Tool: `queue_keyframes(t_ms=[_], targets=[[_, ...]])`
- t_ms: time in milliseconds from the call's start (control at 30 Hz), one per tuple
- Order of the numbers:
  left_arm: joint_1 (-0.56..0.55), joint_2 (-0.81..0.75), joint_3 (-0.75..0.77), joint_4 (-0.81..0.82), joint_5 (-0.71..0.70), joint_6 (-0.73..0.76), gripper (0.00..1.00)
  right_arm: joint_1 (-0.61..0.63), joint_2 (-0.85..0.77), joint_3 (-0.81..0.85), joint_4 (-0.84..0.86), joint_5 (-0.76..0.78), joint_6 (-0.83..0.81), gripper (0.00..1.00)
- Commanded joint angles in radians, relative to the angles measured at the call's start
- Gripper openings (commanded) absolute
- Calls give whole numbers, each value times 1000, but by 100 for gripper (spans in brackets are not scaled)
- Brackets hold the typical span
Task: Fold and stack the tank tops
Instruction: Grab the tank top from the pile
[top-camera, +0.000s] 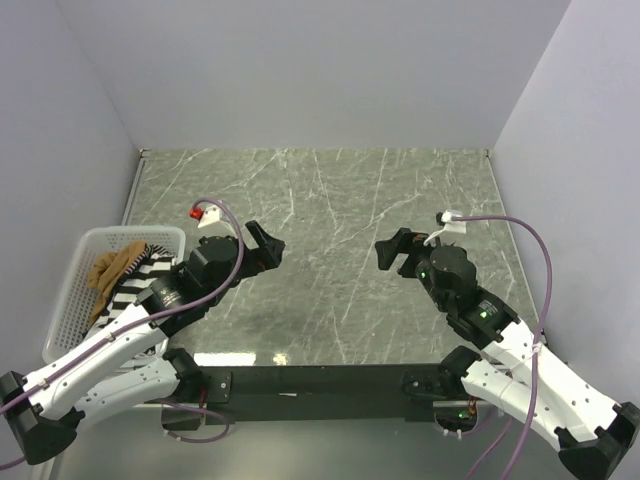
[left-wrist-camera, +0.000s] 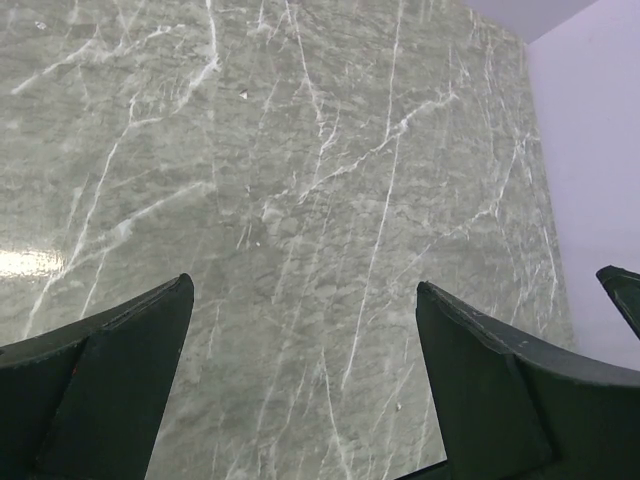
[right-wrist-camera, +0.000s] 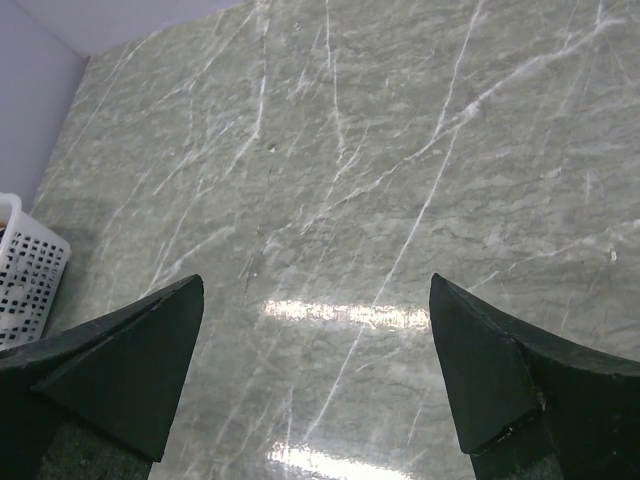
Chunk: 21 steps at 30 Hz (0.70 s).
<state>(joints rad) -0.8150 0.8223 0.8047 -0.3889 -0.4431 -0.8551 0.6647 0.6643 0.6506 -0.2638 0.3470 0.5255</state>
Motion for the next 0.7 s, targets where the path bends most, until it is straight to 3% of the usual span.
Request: queue_keyframes(t_ms=[0,267,367,433,533,600,667], targets=[[-1,0,21,-19,-31,-10,99,-2,-8,14,2,14,-13,100],[-1,9,66,-145,-176,-139,99,-2,24,38,-34,21,-16,100],[11,44,148,-362,-328,-303,98,-4,46,55,-46,9,-21,100],[40,72,235,-590,-423,-463,96,-4,55,61,-52,4,-25,99],[137,52,292,-773,-485,-564,95,-4,67,57,-38,-2,-27,99],[249,-3,288,-771,-485,-529,93,-4,73,47,-19,-16,-27,99],[371,-49,260,-679,-471,-400,93,-2,84,38,-2,-38,-24,99]])
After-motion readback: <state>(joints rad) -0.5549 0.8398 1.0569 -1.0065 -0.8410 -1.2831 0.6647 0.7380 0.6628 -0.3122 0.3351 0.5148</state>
